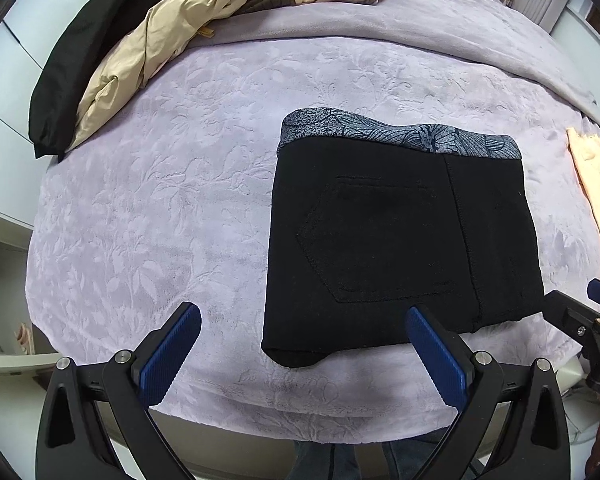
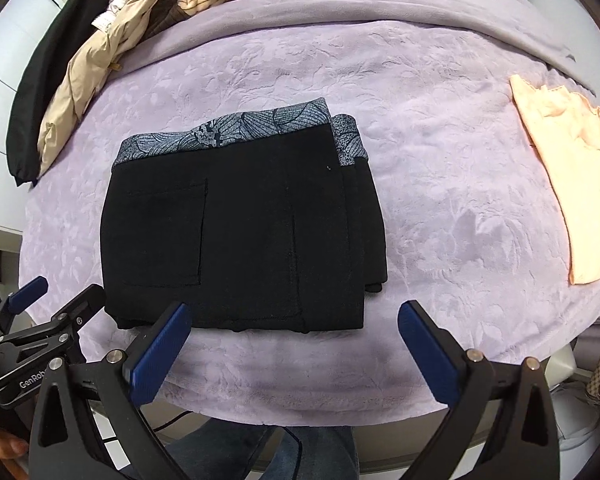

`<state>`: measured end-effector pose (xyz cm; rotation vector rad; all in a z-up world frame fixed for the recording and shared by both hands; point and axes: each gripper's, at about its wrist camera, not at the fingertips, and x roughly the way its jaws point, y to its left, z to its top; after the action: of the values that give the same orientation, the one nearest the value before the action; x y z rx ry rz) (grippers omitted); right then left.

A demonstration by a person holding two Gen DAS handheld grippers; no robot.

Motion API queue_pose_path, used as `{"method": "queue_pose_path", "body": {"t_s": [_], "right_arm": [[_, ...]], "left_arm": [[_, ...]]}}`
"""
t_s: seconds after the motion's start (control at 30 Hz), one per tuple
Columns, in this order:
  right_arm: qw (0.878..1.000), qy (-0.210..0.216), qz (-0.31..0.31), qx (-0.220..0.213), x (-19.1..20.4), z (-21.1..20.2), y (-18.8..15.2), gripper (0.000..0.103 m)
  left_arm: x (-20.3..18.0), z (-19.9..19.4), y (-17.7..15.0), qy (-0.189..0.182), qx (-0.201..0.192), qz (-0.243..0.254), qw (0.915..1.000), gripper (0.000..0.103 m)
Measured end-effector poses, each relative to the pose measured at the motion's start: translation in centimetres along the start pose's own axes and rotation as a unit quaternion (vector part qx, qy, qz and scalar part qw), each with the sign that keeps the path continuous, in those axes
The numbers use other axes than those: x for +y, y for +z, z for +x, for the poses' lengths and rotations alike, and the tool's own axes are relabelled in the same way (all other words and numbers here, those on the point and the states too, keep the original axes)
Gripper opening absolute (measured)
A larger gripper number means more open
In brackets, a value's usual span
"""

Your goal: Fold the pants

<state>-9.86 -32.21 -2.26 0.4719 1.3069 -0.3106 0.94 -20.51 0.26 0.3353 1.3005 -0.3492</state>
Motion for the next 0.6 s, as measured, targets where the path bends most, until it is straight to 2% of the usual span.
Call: {"method": "queue_pose_path", "body": {"t_s": [0.6], "right_arm": [[1.000, -0.015, -0.013, -0.002, 1.15, -0.36, -0.65, 0.103]], "left_arm": [[0.26, -0.45, -0.39, -0.002, -0.005, 0.000, 1.0000, 0.103]]}}
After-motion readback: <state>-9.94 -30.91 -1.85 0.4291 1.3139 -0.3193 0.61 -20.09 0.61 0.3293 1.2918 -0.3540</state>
